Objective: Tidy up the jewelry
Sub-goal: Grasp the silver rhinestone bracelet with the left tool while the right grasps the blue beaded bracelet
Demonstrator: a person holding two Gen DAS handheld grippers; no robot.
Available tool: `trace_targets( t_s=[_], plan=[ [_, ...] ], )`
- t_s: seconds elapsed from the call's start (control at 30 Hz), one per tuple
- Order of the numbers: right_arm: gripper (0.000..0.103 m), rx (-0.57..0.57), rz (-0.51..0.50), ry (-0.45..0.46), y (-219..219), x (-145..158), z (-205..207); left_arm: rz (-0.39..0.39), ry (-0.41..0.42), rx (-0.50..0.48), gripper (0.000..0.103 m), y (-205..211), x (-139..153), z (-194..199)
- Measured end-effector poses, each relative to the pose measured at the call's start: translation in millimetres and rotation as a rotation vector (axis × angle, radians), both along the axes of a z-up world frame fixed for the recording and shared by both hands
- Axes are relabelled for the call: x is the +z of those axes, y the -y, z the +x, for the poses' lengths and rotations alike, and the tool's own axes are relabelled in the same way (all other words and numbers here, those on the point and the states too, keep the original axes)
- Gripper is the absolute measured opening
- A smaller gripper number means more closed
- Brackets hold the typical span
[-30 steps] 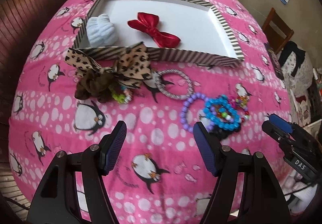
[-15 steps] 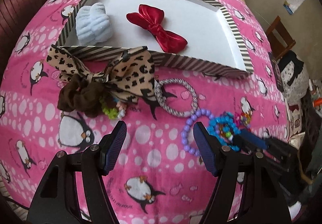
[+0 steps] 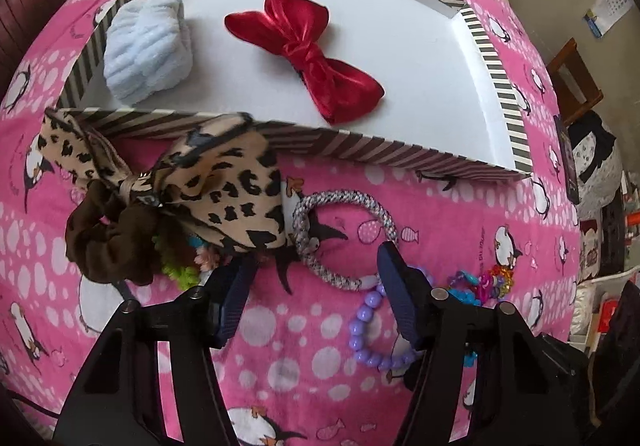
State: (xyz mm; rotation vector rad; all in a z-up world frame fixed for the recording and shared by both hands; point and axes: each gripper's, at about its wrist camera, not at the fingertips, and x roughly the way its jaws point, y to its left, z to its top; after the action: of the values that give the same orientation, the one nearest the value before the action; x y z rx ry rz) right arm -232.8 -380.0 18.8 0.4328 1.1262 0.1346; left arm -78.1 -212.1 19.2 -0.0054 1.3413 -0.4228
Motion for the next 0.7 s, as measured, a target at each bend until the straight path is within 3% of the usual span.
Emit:
trace_targets(
  t_s=[0.1,0.17,0.27,0.33,0.43,0.7],
  plan=[
    [0.010,-0.004,0.000,0.000,-1,-2,2,0.018,0.033,-0.013,0.043,2,0,-1],
    [0.013,-0.006,0.005,-0.002,-1,-4,3,0.027,0.041,-0.032,0.015,1,-1,-1],
    [0.022,-0.007,0.023,0.000,-1,-8,8,-0.022,0.008,-0.036,0.010,-8,-1,-1],
    [0.022,-0.005,0.023,0.010,-1,-8,7,-0.032,-0.003,-0.045,0.009,-16,1,-3],
    [0.011,-0.009,0.030,0.055,-1,1,1,-0.060,-0.017,-0.047,0.007,-26,7,-10],
    [0.011,0.029,0.029,0.147,-5,38,-14,-0.094,-0.016,-0.050,0.007,-52,34,-32]
  ],
)
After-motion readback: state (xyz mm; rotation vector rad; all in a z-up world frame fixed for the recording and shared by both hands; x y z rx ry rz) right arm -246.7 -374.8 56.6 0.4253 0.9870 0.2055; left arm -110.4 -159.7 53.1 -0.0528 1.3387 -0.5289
